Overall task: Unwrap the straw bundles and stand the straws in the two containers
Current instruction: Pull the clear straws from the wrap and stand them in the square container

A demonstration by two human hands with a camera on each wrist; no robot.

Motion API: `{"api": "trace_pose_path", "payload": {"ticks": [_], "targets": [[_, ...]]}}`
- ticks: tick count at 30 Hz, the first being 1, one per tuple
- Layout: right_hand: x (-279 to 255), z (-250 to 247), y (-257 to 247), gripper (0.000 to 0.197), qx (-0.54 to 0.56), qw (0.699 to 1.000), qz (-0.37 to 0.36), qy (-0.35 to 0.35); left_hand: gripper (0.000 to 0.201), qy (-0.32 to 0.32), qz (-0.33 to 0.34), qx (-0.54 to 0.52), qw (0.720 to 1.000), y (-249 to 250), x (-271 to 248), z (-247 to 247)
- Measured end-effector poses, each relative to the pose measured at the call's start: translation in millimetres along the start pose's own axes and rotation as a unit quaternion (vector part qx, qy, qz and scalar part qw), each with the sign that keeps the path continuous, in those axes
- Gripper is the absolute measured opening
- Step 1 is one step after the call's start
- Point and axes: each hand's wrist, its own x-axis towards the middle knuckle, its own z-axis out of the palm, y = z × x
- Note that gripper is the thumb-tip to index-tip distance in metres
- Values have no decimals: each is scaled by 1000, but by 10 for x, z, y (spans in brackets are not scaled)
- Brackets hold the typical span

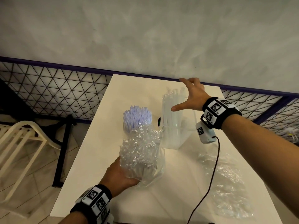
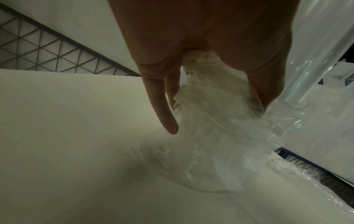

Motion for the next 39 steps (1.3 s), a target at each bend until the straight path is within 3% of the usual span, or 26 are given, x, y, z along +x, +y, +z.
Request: {"api": "trace_pose_path", "payload": {"ticks": [3,7,11,16,18,22,26,29,32,35,37,39], "targets": [[23,107,-58,129,-69,997,-35,-14,83,-1,3,7,1000,-2,3,1],[136,152,-189,119,-88,995,-50,-2,83,-6,7,38,999,-45,12,12],[311,162,-258,97,-85,995,-41,-17,84,-8,13,64,998,-32,22,6],[412,208,-129,63,-45,999,-8,22,86,-4,11,54,998,-29,17,0],[434,208,-73,64,-45,999,-2,-6,86,-5,11,50,999,-32,11,3],[443,232,-26,58,-194,973,10,-120,87,-9,4,20,1000,-26,16,6],[415,193,-50,67,-160,977,20,-142,84,-7,6,29,1000,-19,4,-12],[349,72,-91,64,-55,995,-17,-86,84,-12,24,46,999,-8,-1,-18],[198,-51,-124,54,74,995,-74,-1,84,-9,27,40,999,7,-14,-18],[-94,-148,-230,42,58,982,-164,68,81,3,14,21,1000,16,-14,-6],[-359,-140,-347,39,70,974,-214,19,78,-1,14,19,1000,21,-26,-4],[-659,-33,-443,50,67,965,-240,-87,77,-3,21,31,999,20,-24,-2]]}}
